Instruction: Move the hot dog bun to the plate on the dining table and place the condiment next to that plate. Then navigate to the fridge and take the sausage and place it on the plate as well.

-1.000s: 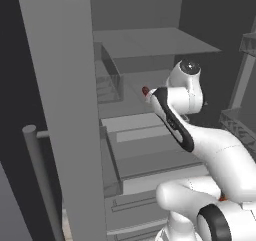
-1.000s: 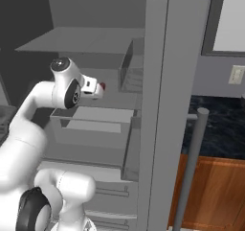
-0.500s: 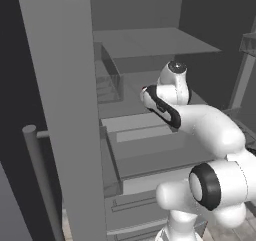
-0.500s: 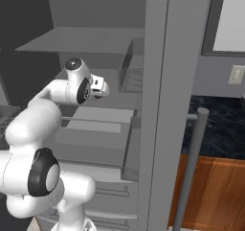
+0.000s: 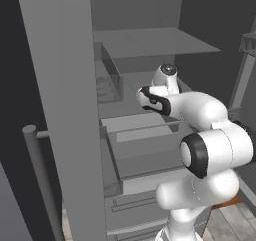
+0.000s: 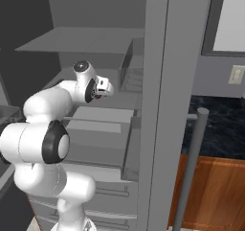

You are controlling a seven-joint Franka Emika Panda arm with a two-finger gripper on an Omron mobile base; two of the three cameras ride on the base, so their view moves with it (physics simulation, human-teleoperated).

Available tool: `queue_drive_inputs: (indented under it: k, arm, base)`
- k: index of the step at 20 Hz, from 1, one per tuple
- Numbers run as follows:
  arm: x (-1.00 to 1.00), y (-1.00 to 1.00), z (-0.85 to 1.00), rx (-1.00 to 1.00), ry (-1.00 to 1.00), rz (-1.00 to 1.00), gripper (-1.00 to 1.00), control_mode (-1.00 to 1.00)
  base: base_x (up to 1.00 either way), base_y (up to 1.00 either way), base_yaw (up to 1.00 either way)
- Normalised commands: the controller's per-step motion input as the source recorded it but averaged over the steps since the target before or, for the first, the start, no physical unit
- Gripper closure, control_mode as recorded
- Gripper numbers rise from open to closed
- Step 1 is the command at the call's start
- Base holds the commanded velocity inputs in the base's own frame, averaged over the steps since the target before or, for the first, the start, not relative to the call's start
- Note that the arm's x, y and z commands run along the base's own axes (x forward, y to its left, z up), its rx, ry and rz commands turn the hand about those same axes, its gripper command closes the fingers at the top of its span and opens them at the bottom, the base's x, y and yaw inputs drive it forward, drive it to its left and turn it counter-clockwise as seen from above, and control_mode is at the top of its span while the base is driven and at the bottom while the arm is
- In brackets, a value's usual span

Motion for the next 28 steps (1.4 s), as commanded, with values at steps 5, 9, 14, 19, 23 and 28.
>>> queue_drive_inputs:
  k: [5,9,14,19,23,28]
  arm:
    - [0.41,0.00,-0.25,-0.01,0.00,0.00,-1.00,-1.00]
    - [0.25,0.00,-0.25,0.00,0.01,0.00,-1.00,-1.00]
    - [0.12,0.03,-0.33,-0.03,0.01,0.00,1.00,-1.00]
    - [0.00,0.05,-0.32,-0.03,0.00,0.00,1.00,-1.00]
    - [-0.32,0.09,-0.12,0.00,-0.07,0.00,1.00,-1.00]
    - [-0.94,0.06,0.08,0.00,-0.19,0.00,1.00,-1.00]
  base:
    - [0.00,0.00,0.00]
    - [0.00,0.00,0.00]
    - [0.00,0.00,0.00]
    - [0.00,0.00,0.00]
    - [0.00,0.00,0.00]
    - [0.00,0.00,0.00]
